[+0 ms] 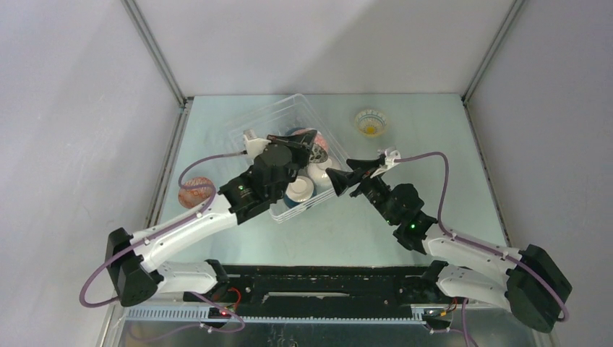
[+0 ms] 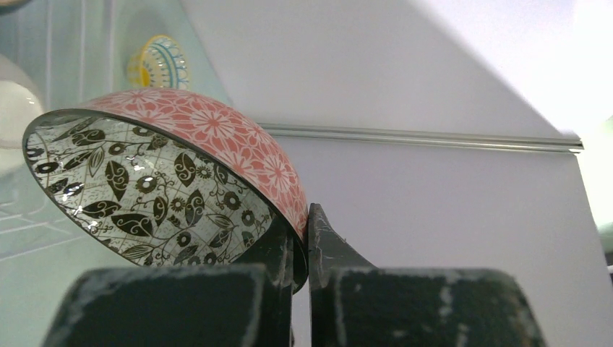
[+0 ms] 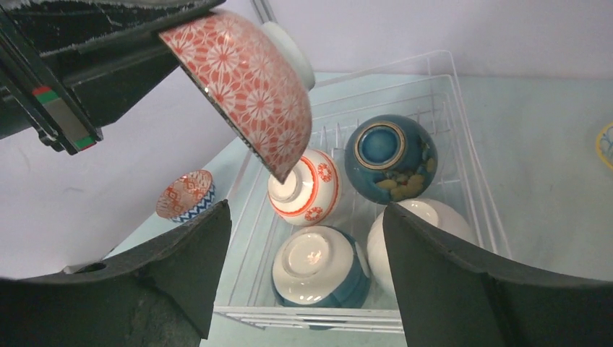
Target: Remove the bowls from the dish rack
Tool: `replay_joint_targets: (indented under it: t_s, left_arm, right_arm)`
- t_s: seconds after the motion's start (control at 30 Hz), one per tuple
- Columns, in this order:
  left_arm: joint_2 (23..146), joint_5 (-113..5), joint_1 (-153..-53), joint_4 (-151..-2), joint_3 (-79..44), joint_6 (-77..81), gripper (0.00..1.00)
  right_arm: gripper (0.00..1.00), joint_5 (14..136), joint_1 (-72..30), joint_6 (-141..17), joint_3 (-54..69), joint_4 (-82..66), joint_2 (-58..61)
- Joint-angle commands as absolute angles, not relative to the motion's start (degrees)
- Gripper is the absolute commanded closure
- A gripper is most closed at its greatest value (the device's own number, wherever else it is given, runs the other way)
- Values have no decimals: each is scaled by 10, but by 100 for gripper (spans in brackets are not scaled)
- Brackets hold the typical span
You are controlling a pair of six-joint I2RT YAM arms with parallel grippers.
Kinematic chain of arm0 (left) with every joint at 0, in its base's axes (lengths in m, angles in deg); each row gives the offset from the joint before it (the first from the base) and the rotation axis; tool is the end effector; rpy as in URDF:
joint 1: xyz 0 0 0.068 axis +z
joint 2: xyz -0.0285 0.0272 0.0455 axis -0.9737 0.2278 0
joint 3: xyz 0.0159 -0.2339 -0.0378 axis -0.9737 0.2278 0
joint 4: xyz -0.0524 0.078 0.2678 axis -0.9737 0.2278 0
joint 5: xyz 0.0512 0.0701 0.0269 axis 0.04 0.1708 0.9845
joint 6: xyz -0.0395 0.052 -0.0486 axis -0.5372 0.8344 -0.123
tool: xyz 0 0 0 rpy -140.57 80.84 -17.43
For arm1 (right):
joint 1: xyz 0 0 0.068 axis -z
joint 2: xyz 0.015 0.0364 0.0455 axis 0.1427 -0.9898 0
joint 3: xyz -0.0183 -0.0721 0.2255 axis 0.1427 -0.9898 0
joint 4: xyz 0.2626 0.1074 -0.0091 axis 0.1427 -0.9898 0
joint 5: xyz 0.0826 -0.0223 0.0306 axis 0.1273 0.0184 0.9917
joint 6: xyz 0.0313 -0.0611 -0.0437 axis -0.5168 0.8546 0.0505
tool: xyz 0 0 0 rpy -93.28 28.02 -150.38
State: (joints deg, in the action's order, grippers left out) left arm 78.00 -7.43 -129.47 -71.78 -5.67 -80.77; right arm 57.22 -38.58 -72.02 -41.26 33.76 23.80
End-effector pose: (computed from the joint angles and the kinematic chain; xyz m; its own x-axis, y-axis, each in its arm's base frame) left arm 0.2400 -0.2425 0.3212 -0.2499 -0.9671 -0.0476 -0.1294 0.0820 -0.9882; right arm 0.2172 0.2140 0.2393 -0.0742 0.3390 -0.9378 -0.6098 0.7287 0.3117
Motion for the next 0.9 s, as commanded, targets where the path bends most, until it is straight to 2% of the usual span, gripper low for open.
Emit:
replay_joint_targets:
  t_s: [0.0, 0.2, 0.57, 0.67, 0.87]
  left_arm:
    - [791, -20, -1312, -770, -119, -828, 100]
    - [813, -4, -1328, -784, -121, -856, 100]
    - [812, 45, -1360, -798, -105, -903, 100]
    - [810, 49, -1364, -789, -99, -923, 100]
    - [808, 58, -1371, -786, -90, -954, 100]
  right_arm:
    - [16, 542, -400, -741, -409, 403, 224]
    - [16, 481, -409, -759, -398, 422, 191]
    - [33, 421, -412, -764, -366, 480, 126]
    - [40, 416, -412, -764, -363, 499, 115]
    - [60, 404, -414, -766, -352, 517, 99]
